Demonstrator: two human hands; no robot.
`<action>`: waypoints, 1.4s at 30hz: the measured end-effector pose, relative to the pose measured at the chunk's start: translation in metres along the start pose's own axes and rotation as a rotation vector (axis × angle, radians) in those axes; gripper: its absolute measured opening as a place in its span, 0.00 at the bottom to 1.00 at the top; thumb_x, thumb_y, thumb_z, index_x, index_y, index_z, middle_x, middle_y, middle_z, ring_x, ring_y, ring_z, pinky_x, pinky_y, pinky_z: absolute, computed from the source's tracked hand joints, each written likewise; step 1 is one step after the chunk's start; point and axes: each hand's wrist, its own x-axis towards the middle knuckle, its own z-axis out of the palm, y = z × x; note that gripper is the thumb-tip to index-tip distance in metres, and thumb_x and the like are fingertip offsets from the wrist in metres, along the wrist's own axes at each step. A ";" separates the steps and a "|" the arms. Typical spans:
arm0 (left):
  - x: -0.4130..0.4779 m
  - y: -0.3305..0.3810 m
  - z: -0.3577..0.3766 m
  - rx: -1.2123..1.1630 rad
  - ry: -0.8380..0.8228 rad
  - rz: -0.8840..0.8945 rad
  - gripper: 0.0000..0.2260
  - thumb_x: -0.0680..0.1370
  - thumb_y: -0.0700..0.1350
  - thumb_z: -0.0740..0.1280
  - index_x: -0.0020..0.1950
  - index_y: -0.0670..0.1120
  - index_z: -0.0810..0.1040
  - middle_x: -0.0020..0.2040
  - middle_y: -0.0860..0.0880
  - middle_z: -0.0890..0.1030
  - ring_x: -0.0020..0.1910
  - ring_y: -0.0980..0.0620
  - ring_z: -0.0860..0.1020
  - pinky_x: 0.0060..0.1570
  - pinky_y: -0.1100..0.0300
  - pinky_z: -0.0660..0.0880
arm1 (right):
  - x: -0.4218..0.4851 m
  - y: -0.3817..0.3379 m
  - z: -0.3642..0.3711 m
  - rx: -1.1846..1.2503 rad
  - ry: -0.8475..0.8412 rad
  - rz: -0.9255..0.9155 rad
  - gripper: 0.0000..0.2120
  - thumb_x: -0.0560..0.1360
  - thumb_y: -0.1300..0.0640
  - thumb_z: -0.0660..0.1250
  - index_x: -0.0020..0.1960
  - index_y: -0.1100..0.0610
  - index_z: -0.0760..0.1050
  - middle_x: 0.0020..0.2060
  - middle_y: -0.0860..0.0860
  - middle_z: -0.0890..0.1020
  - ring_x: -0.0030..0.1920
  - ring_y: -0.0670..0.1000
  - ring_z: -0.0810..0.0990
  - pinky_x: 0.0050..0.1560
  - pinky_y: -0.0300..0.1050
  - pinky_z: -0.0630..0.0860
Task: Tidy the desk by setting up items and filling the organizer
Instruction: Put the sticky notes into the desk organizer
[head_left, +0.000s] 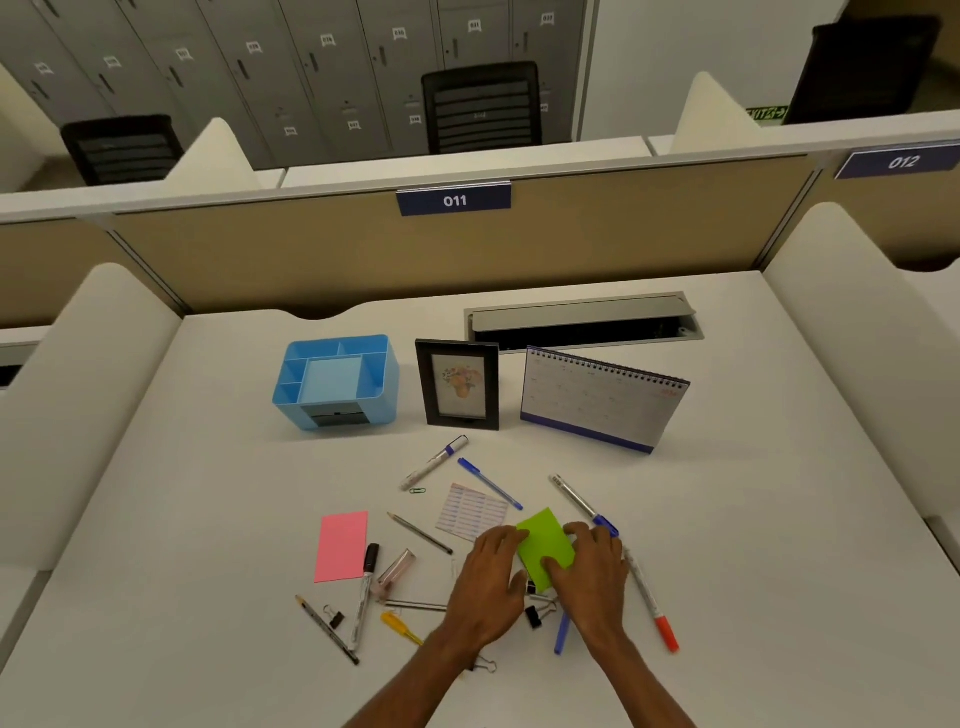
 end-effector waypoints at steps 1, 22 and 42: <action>-0.001 -0.001 -0.001 -0.005 -0.005 0.006 0.24 0.83 0.44 0.64 0.80 0.47 0.66 0.78 0.49 0.68 0.78 0.52 0.64 0.78 0.64 0.57 | 0.001 -0.001 -0.002 0.068 -0.003 0.006 0.22 0.73 0.50 0.77 0.64 0.53 0.77 0.57 0.53 0.79 0.60 0.53 0.75 0.55 0.47 0.74; 0.008 -0.003 -0.113 -1.014 0.247 -0.379 0.09 0.85 0.43 0.66 0.63 0.45 0.82 0.55 0.46 0.88 0.56 0.44 0.86 0.55 0.50 0.84 | -0.059 -0.126 0.014 0.275 0.114 -0.443 0.18 0.74 0.54 0.78 0.62 0.55 0.81 0.60 0.52 0.81 0.59 0.51 0.80 0.58 0.40 0.80; 0.021 -0.123 -0.231 -0.818 0.312 -0.224 0.11 0.83 0.52 0.68 0.61 0.47 0.82 0.55 0.49 0.87 0.56 0.50 0.86 0.56 0.55 0.84 | 0.051 -0.294 0.014 -0.104 -0.113 -0.673 0.08 0.79 0.49 0.68 0.57 0.46 0.83 0.51 0.43 0.84 0.52 0.46 0.79 0.50 0.48 0.80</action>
